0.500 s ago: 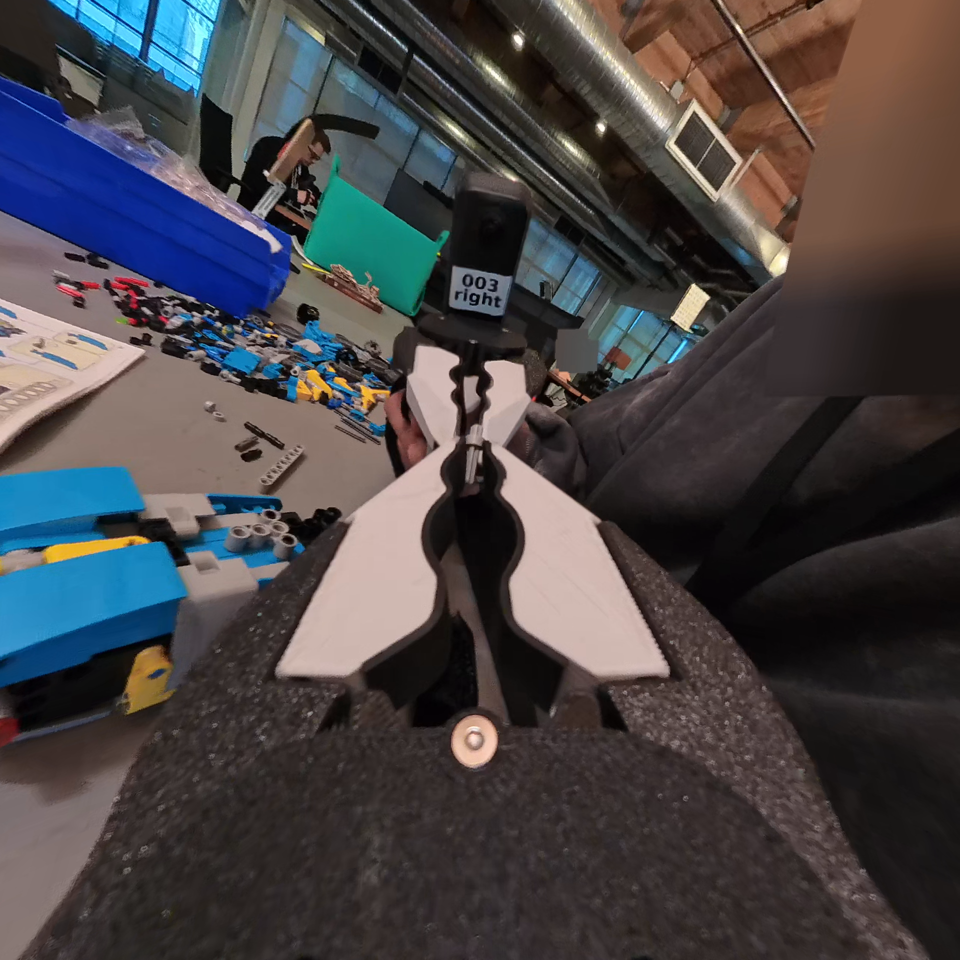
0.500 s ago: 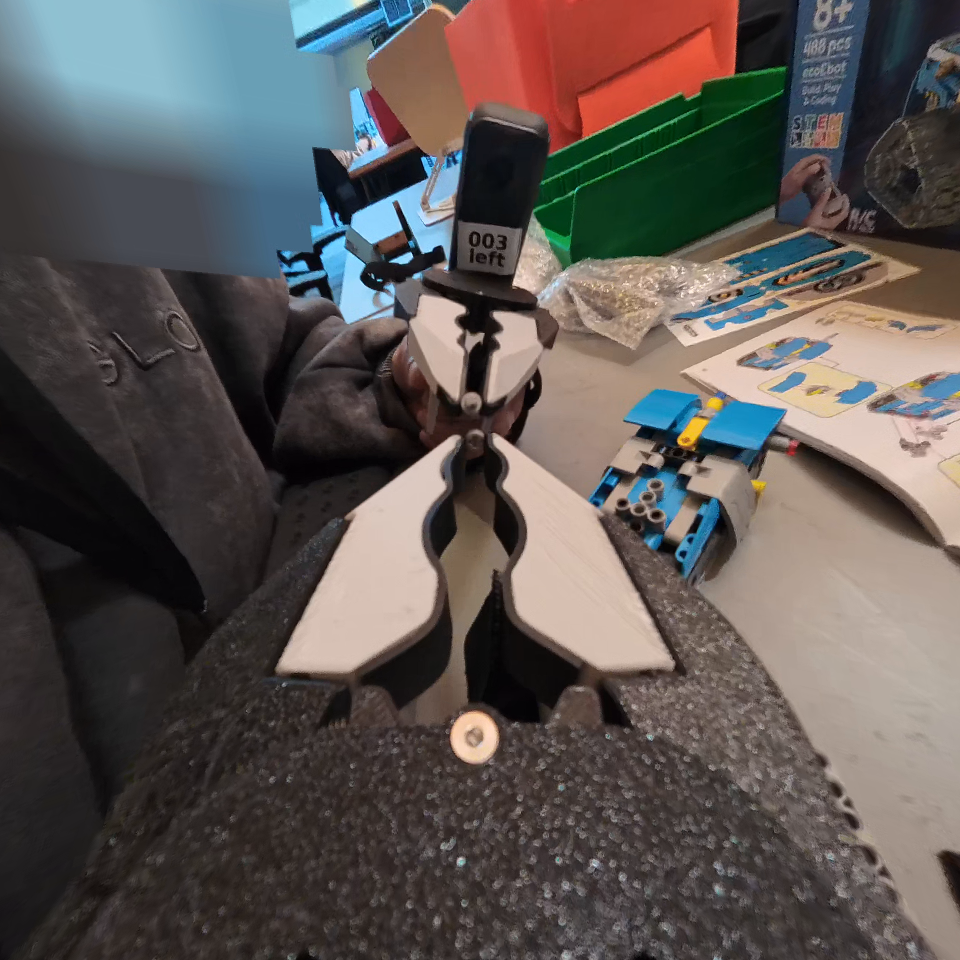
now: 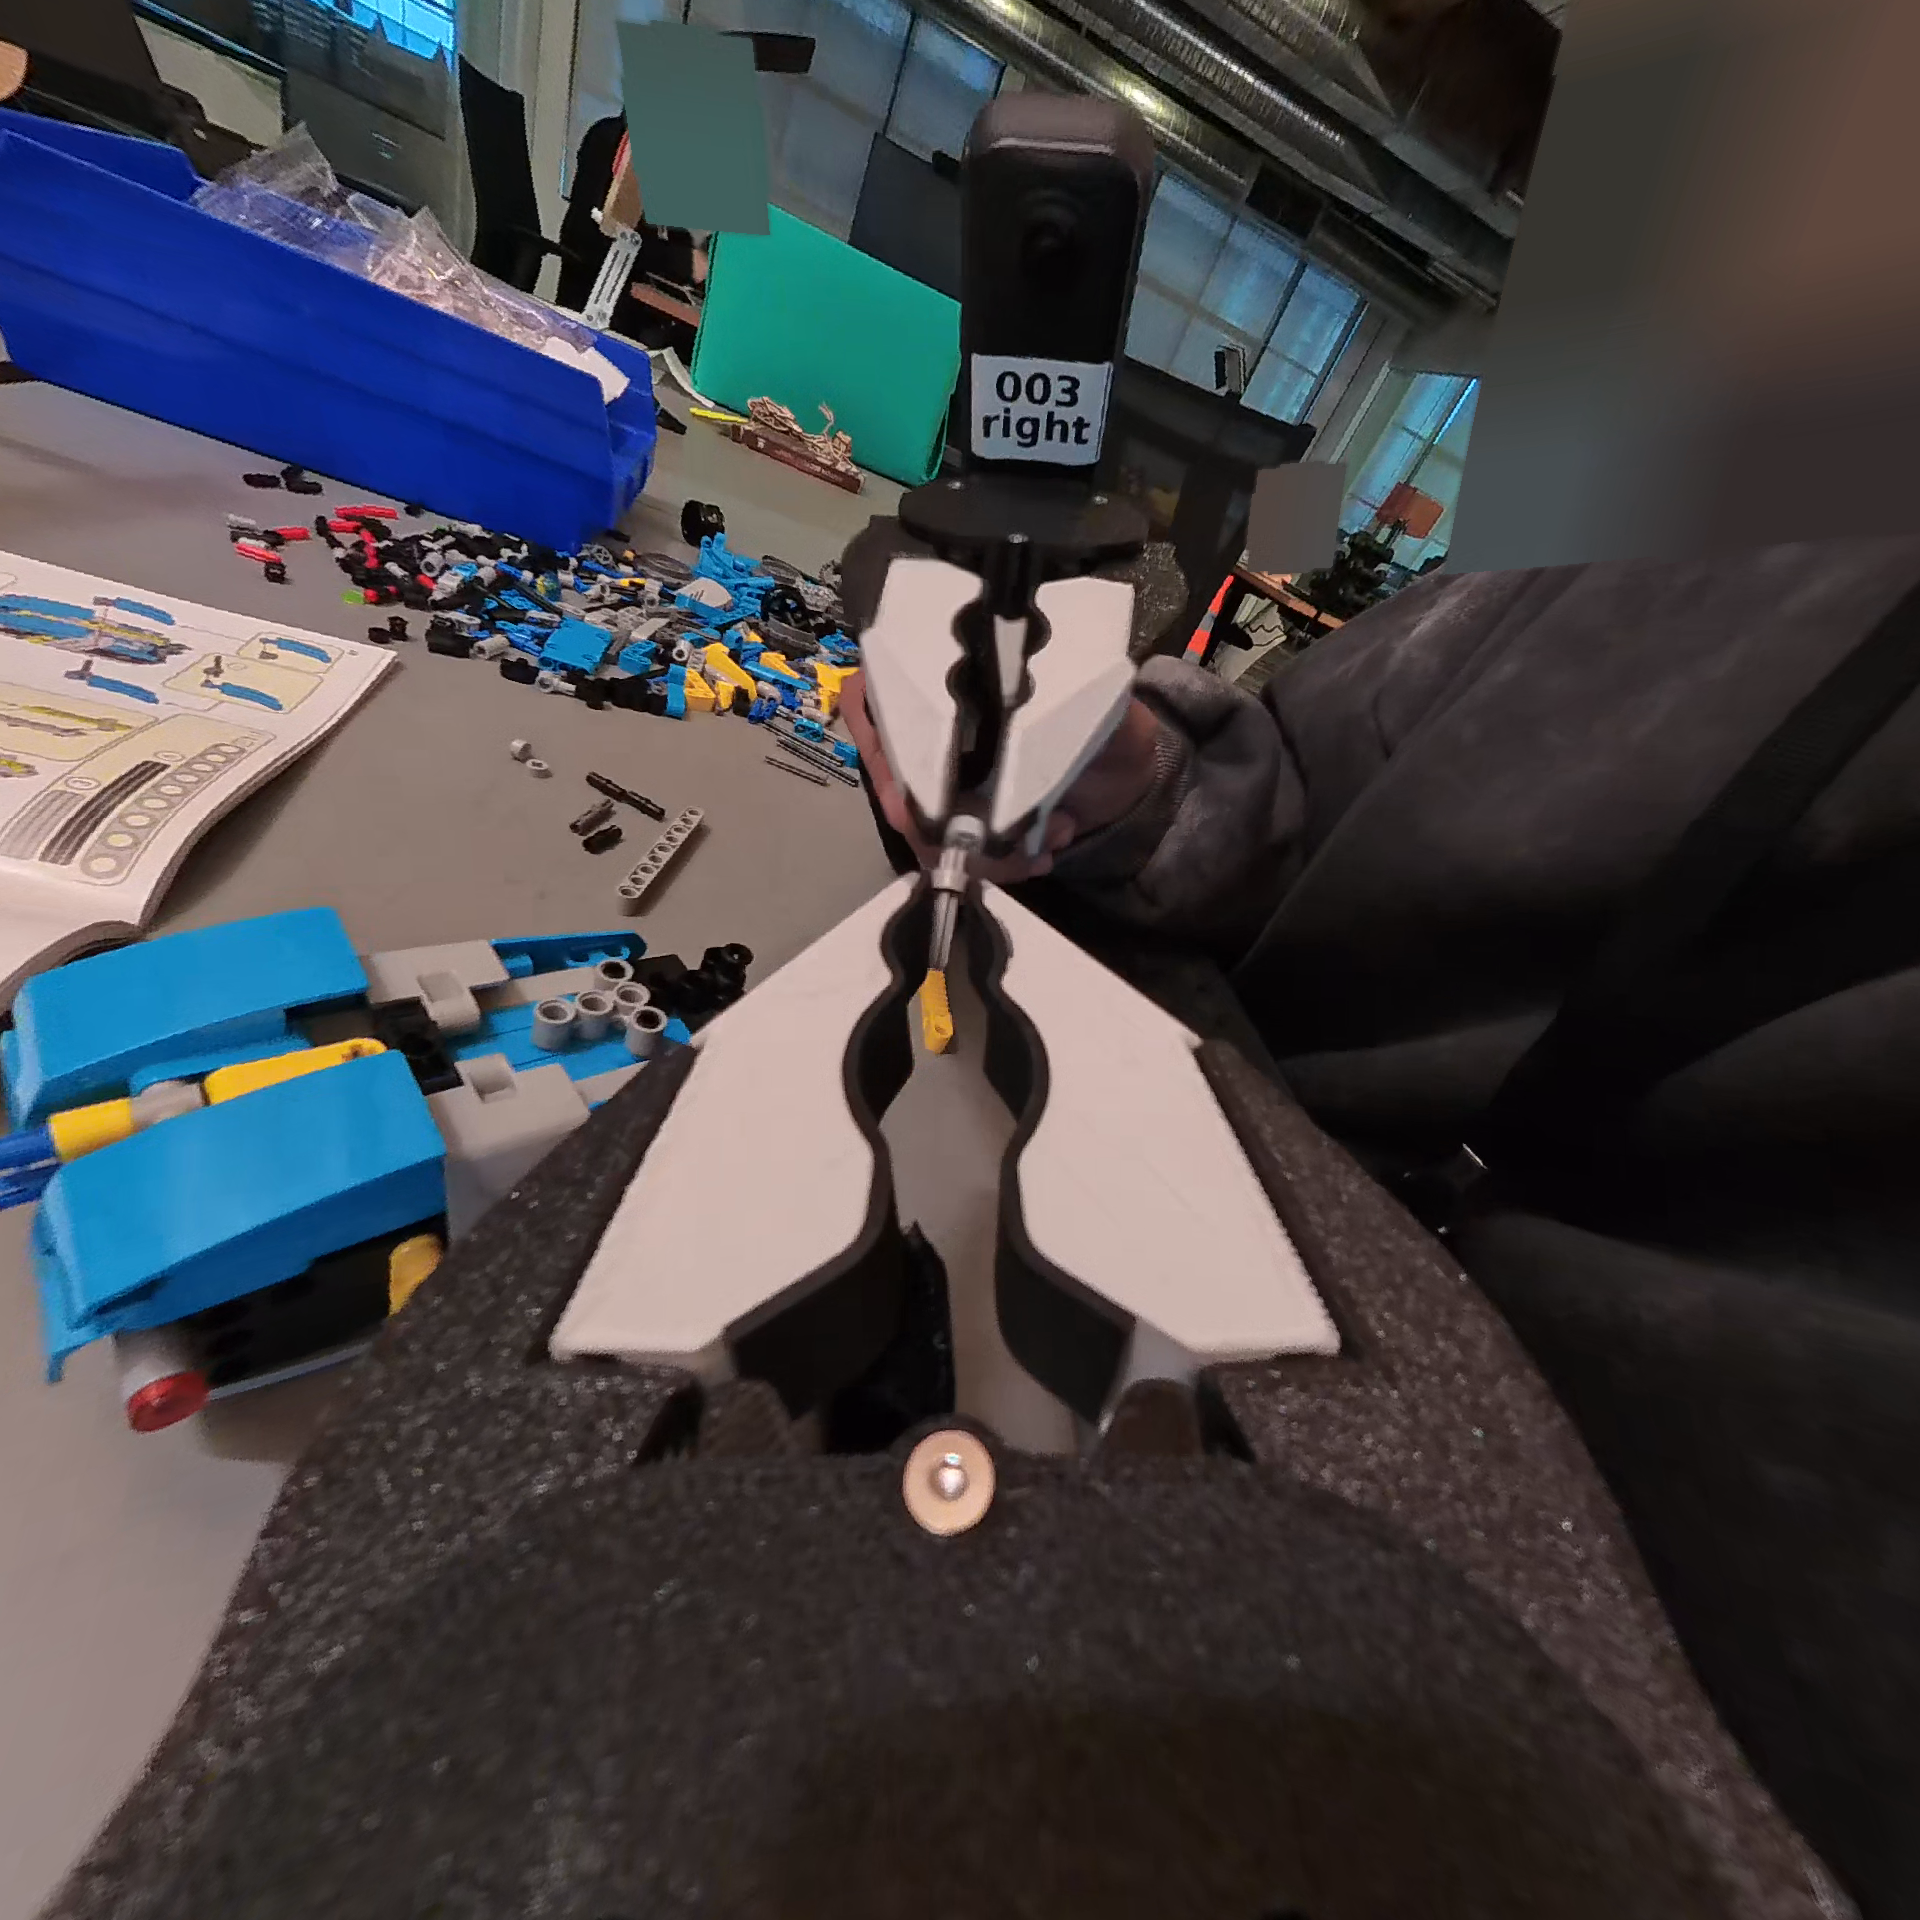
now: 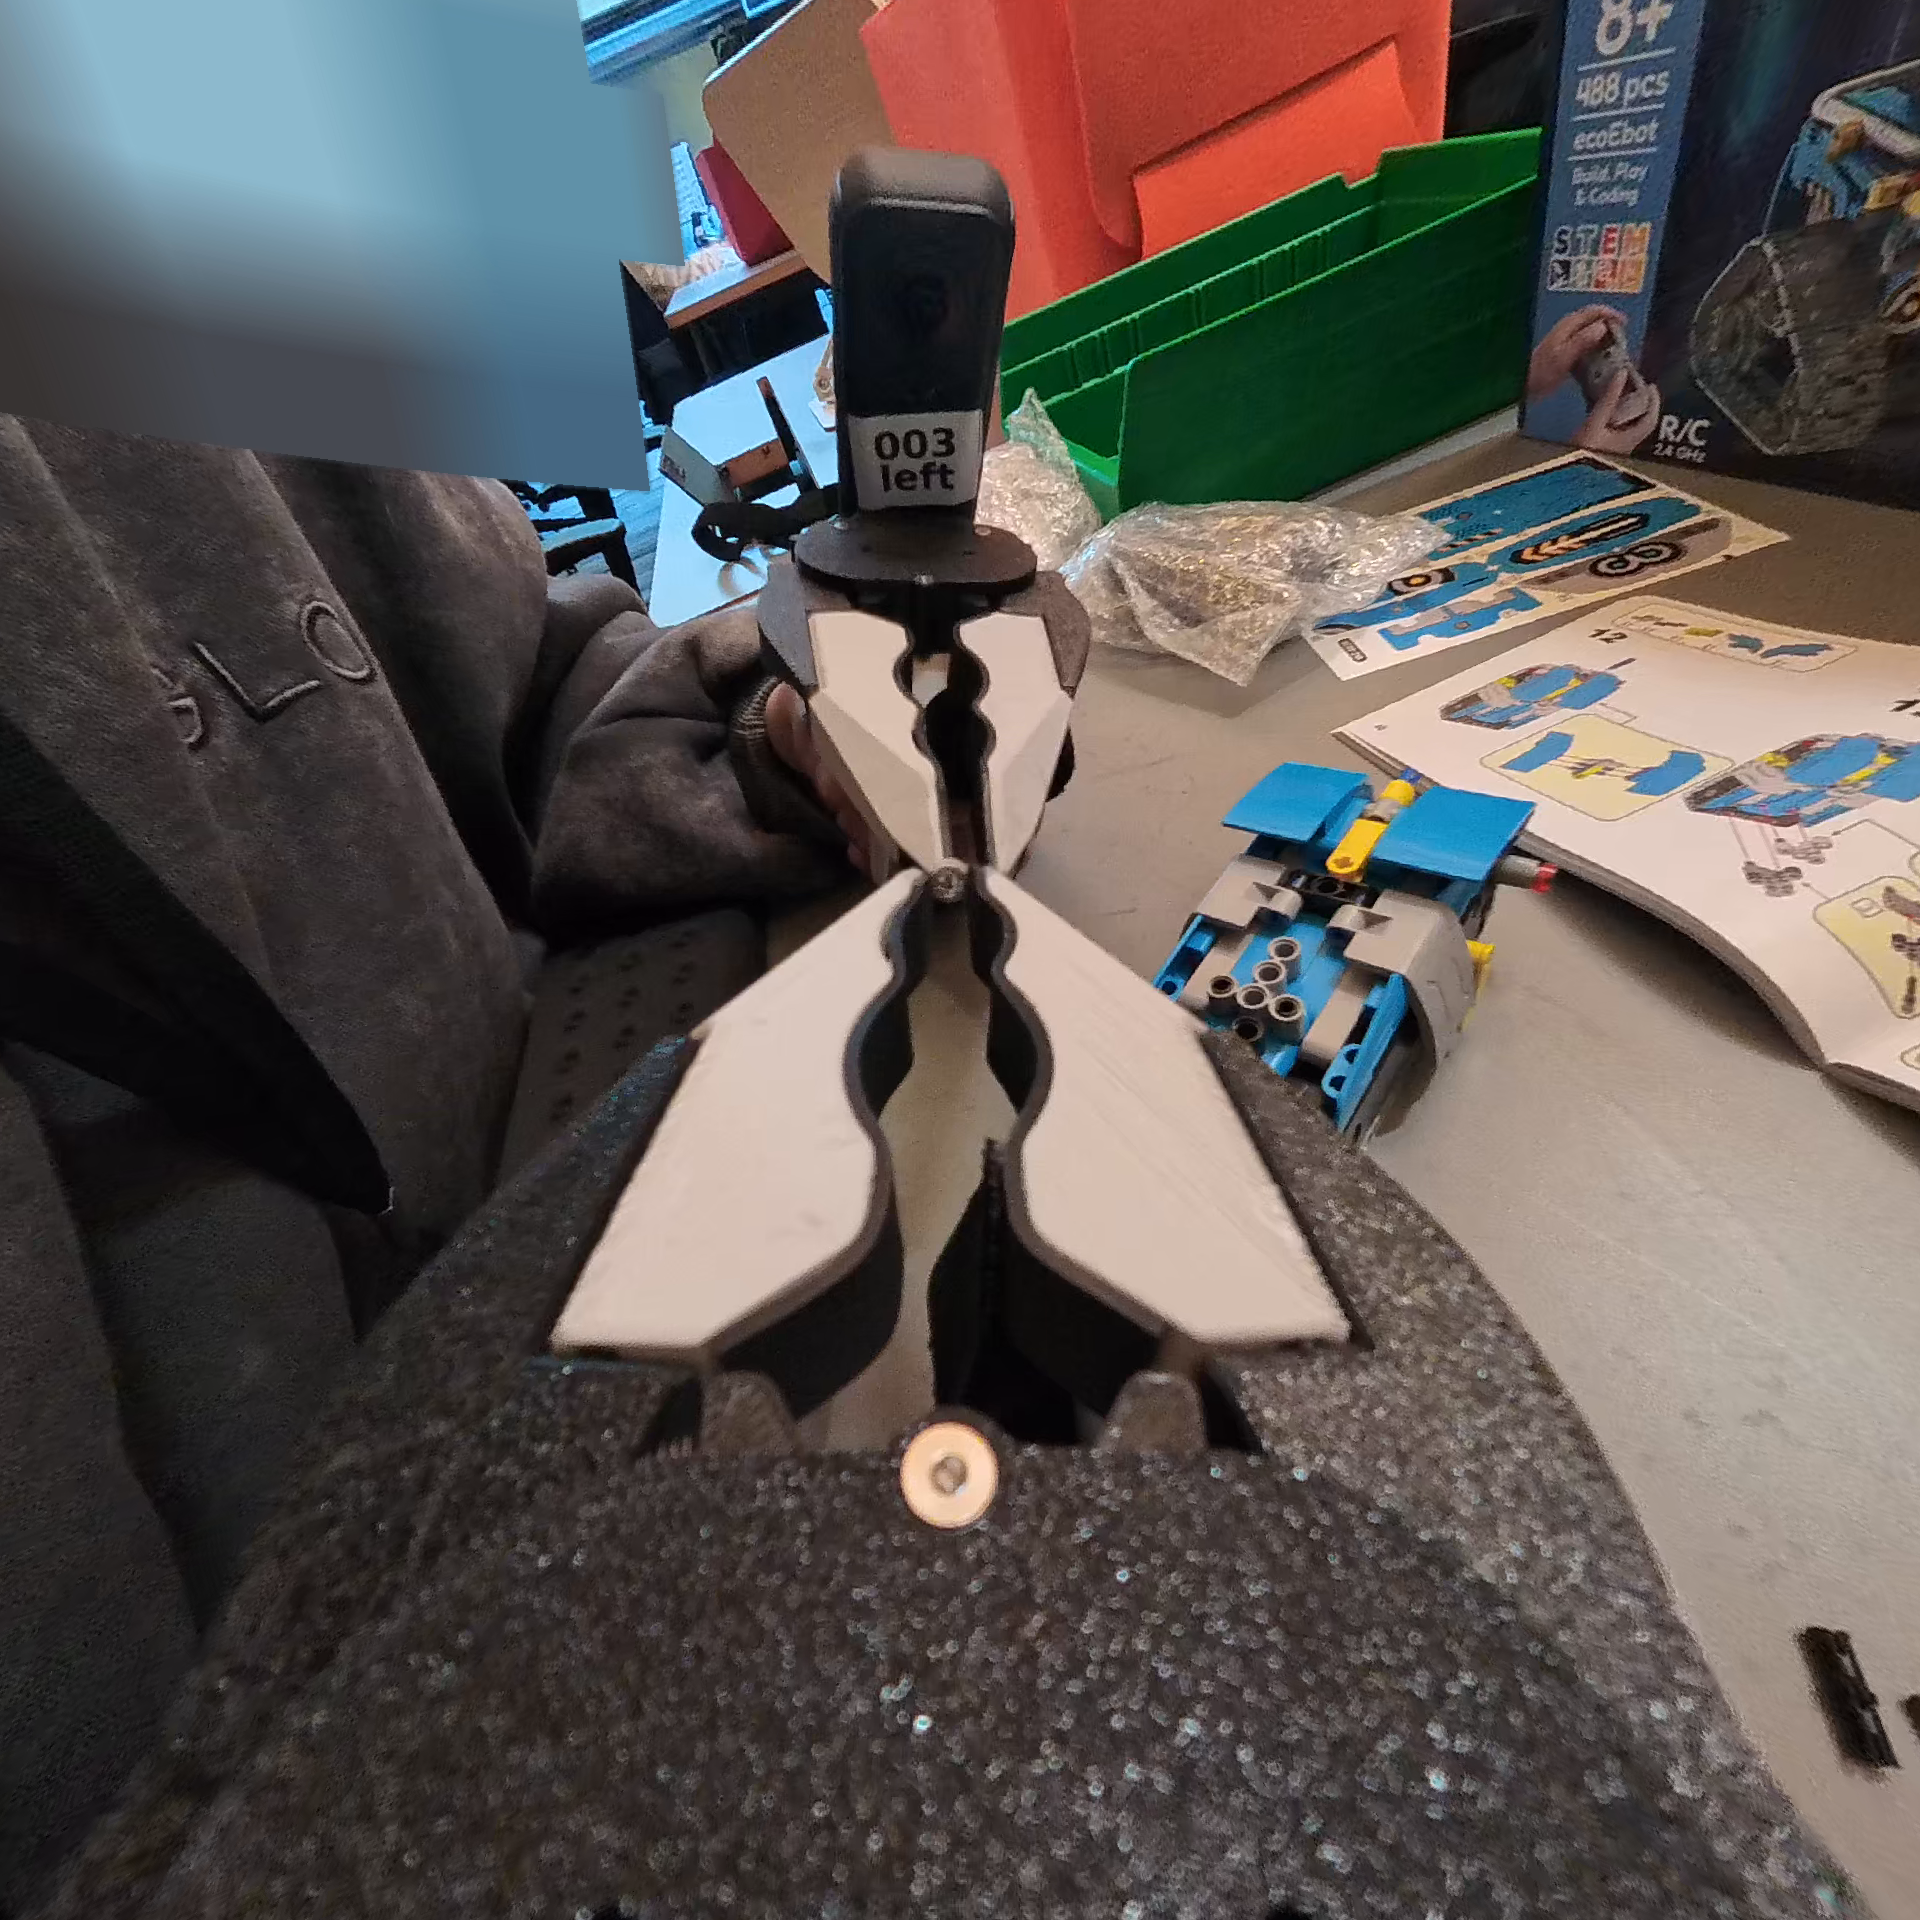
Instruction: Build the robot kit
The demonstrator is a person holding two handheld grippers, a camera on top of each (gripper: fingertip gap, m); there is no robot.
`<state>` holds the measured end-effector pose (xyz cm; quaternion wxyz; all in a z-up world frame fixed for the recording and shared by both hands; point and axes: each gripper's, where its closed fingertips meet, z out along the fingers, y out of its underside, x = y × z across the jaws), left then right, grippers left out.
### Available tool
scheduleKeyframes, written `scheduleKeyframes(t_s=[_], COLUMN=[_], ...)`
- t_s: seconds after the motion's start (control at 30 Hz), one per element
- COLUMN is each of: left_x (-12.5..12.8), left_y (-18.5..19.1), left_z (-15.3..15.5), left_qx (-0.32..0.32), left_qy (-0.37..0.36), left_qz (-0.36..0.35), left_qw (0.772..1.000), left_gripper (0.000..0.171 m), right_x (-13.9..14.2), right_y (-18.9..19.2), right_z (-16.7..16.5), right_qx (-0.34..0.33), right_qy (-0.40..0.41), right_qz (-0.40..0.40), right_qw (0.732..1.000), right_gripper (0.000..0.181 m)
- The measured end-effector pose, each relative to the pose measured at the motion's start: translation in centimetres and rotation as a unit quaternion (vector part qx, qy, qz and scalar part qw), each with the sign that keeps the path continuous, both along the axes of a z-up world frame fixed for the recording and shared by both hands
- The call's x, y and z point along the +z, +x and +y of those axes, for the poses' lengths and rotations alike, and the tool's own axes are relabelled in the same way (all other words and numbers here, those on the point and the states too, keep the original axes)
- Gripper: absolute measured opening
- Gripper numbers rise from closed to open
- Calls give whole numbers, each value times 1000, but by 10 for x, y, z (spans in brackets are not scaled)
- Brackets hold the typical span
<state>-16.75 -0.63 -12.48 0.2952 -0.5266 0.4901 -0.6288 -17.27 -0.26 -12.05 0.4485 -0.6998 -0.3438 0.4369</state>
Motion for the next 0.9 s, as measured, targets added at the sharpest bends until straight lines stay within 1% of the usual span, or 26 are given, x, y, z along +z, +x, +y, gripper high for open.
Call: scheduleKeyframes(t_s=[0.07,0.37,0.5,0.6,0.67,0.73,0.9], left_x=[0,-6,-18,-35,-44,-47,-44], left_y=[0,1,2,2,1,1,2], left_z=[-1,-4,-6,-13,-15,-16,-15], left_qx=[-1,-3,0,-3,-8,-11,-12], left_qy=[2,21,67,129,147,145,124], left_qz=[0,18,55,103,130,138,132], left_qw=[1000,1000,996,986,981,980,983], left_gripper=[5,5,5,5,5,5,5], right_x=[-1,-8,-19,-36,-45,-48,-45], right_y=[2,1,2,1,1,0,0], right_z=[3,0,-3,-10,-13,-14,-12], right_qx=[-8,1,6,20,29,33,38], right_qy=[4,3,5,-9,-22,-33,-43], right_qz=[-6,-26,-67,-111,-130,-126,-107], right_qw=[1000,1000,998,994,991,991,993], right_gripper=[6,6,6,6,6,6,6])
